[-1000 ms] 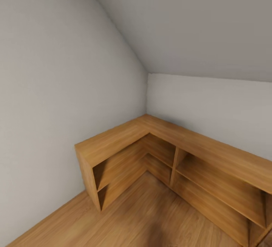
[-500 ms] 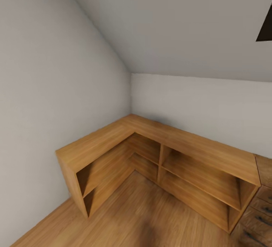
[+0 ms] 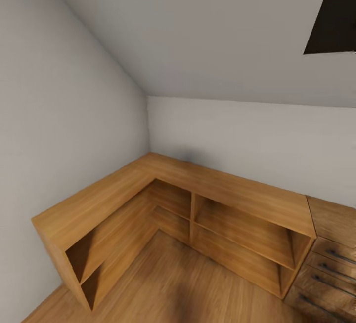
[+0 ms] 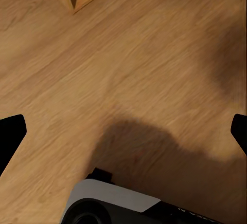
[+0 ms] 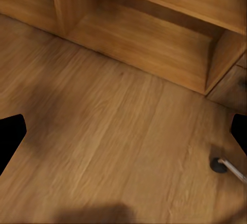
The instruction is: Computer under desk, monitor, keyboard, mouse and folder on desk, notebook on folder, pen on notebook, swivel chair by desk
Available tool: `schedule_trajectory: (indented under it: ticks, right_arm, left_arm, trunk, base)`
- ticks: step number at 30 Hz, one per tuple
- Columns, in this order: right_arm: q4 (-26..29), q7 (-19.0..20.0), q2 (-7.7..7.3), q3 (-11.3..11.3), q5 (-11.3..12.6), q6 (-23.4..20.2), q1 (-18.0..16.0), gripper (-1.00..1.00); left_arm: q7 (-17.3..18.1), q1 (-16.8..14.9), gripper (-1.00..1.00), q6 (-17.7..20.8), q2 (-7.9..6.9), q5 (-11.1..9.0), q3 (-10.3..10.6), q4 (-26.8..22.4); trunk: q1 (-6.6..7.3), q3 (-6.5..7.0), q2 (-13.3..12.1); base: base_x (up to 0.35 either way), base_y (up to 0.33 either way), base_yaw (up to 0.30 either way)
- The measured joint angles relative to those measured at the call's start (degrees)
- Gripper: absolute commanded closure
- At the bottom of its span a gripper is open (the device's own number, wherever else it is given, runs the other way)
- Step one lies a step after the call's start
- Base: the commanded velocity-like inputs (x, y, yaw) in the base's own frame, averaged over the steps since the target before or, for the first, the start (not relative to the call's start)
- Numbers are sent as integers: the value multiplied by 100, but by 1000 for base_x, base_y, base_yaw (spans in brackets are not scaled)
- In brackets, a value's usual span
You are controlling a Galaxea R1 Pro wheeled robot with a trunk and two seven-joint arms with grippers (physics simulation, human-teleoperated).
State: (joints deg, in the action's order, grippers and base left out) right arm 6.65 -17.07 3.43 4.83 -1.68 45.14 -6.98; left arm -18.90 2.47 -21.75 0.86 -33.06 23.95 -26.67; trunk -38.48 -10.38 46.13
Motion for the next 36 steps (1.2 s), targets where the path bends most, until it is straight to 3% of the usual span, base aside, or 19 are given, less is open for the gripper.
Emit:
schedule_trajectory:
  ticks: [9, 21, 36]
  right_arm:
    - [0, 0, 0, 0, 0, 1, 0, -100]
    - [0, 0, 0, 1, 0, 0, 0, -100]
    - [0, 1, 0, 1, 0, -1, 0, -100]
  left_arm:
    - [0, 0, -100, 0, 0, 0, 0, 2]
    - [0, 0, -100, 0, -3, -1, 0, 4]
    - [-1, -1, -100, -1, 0, -1, 0, 3]
  trunk:
    - [-1, 0, 0]
    - [-3, 0, -1]
    - [-1, 0, 0]
  base:
    - [285, 0, -277]
    - [47, 8, -277]
    - [208, 212, -277]
